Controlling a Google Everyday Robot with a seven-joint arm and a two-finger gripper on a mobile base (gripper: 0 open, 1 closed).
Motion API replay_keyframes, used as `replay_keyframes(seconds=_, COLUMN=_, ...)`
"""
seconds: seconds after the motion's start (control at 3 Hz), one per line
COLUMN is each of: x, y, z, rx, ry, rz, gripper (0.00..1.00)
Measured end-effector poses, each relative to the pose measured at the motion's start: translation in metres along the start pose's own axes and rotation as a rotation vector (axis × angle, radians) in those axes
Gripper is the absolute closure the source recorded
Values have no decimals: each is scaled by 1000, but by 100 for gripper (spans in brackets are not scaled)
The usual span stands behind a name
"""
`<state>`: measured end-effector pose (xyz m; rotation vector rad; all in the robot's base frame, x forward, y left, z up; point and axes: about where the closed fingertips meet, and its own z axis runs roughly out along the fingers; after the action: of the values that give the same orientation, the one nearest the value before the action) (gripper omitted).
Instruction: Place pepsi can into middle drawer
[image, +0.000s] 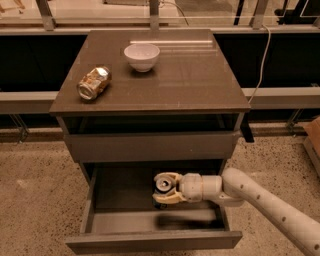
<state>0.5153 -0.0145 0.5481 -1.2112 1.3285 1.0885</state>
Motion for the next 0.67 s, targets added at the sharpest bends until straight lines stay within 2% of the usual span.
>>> replay_keyframes(seconds=0.33, x=35, y=-35, z=12, rx=58, ry=77, rz=-50, gripper=100)
replay_keyframes(seconds=0.67, x=66, y=-56, z=24, rx=84, ry=131, rz=-76, gripper=100)
